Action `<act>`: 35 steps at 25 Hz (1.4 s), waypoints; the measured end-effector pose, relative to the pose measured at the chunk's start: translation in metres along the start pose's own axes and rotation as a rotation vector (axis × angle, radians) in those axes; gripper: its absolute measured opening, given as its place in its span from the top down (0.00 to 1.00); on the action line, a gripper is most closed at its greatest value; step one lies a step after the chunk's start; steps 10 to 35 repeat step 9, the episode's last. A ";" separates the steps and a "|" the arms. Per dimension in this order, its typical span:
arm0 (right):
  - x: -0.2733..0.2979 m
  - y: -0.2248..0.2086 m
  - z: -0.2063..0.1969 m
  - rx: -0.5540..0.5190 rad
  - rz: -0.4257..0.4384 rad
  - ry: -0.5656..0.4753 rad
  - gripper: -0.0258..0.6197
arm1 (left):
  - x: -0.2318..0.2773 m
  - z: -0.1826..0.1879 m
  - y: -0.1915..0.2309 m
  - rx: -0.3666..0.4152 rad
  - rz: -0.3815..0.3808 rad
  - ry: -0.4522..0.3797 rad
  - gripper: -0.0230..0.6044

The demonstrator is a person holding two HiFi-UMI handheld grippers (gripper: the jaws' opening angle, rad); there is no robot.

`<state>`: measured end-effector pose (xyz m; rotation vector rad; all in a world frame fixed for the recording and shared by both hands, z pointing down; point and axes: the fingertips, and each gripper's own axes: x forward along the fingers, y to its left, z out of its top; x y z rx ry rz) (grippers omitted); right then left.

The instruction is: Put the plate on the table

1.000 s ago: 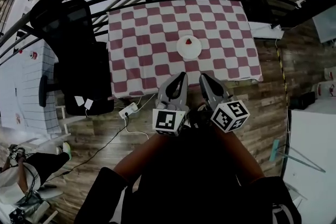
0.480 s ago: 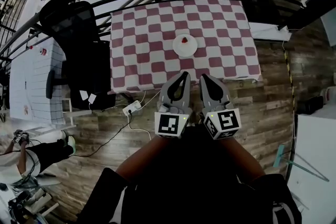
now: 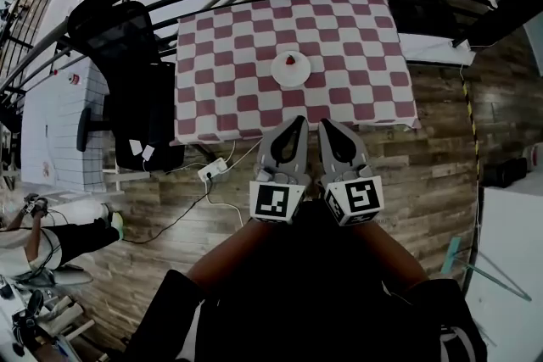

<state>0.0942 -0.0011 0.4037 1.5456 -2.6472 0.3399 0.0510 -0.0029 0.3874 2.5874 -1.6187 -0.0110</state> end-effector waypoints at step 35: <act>-0.003 -0.002 0.003 -0.067 -0.014 -0.012 0.96 | 0.004 0.001 -0.009 -0.011 -0.004 -0.001 0.95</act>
